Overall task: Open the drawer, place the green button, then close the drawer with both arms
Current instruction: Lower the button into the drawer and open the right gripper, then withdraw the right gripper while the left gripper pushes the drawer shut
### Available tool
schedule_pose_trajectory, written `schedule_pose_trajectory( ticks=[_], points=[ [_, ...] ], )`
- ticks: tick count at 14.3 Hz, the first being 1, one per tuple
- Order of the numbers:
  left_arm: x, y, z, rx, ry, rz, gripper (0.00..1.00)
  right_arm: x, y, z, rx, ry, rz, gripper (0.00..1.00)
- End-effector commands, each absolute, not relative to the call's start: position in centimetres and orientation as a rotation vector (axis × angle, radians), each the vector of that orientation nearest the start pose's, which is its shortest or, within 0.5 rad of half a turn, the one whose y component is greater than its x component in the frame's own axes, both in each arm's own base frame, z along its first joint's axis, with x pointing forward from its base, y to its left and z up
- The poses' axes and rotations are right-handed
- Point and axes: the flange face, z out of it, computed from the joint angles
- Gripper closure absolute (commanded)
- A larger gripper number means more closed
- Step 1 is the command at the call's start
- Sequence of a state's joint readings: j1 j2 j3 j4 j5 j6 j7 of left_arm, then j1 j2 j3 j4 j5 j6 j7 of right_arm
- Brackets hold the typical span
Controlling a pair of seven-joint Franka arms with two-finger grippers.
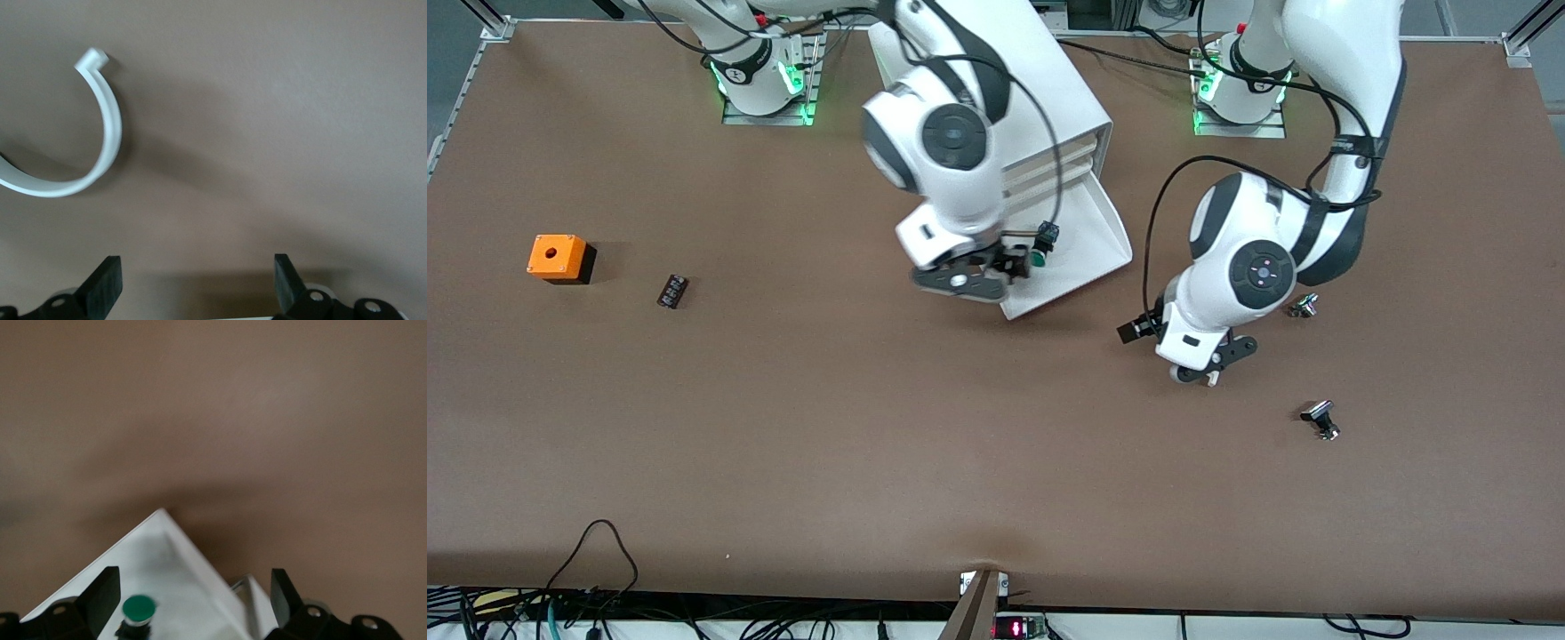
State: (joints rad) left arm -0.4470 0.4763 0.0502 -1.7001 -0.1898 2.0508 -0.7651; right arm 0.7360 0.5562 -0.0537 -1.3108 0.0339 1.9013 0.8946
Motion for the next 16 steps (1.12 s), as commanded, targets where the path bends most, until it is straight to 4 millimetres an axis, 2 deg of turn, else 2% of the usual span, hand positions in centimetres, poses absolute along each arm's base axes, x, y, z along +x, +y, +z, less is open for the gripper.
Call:
schedule_pose_trajectory(
  ticks=[1, 4, 6, 8, 10, 12, 16],
  points=[
    [58.0, -29.3, 28.6, -3.074, -0.759, 0.199, 0.00, 57.4, 40.4, 46.3, -3.079, 0.279, -0.014, 0.00],
    [56.6, -31.1, 26.7, -3.095, -0.772, 0.133, 0.00, 60.0, 33.3, 49.9, -3.067, 0.162, -0.019, 0.00],
    [56.0, -32.5, 25.4, -3.092, -0.799, 0.114, 0.00, 60.7, 28.1, 52.2, -3.041, 0.055, 0.049, 0.00],
    [55.2, -34.2, 24.2, -3.090, -0.821, 0.095, 0.00, 61.2, 23.2, 53.6, -3.056, -0.020, 0.075, 0.00],
    [54.2, -35.6, 23.1, -3.090, -0.803, 0.095, 0.00, 60.8, 18.7, 54.8, -3.053, -0.134, 0.130, 0.00],
    [53.0, -36.2, 22.2, -3.078, -0.779, 0.116, 0.00, 59.9, 14.6, 55.6, -3.033, -0.228, 0.144, 0.00],
    [50.0, -38.8, 21.3, -3.055, -0.767, 0.143, 0.00, 57.7, 8.5, 56.1, -3.000, -0.328, 0.154, 0.00]
  ],
)
